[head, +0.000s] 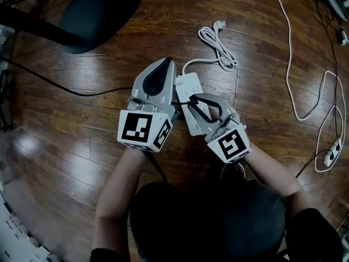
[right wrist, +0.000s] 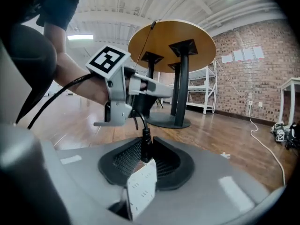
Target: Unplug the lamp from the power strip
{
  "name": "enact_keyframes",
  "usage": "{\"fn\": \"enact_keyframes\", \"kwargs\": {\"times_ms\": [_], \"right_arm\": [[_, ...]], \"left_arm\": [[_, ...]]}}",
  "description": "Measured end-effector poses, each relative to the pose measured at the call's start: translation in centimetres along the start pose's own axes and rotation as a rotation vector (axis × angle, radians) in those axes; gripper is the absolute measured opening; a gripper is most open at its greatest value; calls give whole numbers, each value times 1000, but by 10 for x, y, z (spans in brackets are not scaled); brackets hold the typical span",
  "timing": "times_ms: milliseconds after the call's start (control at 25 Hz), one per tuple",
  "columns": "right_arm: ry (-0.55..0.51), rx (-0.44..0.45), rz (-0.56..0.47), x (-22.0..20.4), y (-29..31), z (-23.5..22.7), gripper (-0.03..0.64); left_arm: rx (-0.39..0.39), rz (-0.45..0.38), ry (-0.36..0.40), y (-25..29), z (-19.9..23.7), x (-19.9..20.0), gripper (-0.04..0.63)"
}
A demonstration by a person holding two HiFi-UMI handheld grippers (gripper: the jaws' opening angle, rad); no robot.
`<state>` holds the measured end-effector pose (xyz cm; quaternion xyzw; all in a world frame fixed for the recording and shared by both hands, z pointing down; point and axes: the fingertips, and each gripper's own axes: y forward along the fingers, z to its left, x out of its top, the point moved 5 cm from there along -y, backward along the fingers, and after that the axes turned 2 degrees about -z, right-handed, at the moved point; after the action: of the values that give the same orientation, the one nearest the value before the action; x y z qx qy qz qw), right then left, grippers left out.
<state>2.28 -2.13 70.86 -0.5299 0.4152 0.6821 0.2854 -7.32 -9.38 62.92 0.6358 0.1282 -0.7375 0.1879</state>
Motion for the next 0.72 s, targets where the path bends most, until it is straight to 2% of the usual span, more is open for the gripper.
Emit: {"fn": "enact_keyframes", "kwargs": {"times_ms": [200, 320, 400, 560, 720], "right_arm": [[-67, -27, -45, 37, 1, -23, 77], [-86, -27, -70, 71, -4, -31, 77], [-94, -24, -89, 98, -7, -36, 77], [-116, -6, -98, 160, -21, -47, 74], [-107, 3, -97, 233, -45, -50, 72]], "left_arm": [[11, -145, 119, -17, -4, 76, 4], [24, -166, 218, -34, -6, 105, 4], [34, -172, 257, -42, -7, 127, 3], [71, -227, 246, -50, -15, 193, 4], [90, -184, 247, -65, -29, 248, 4]]}}
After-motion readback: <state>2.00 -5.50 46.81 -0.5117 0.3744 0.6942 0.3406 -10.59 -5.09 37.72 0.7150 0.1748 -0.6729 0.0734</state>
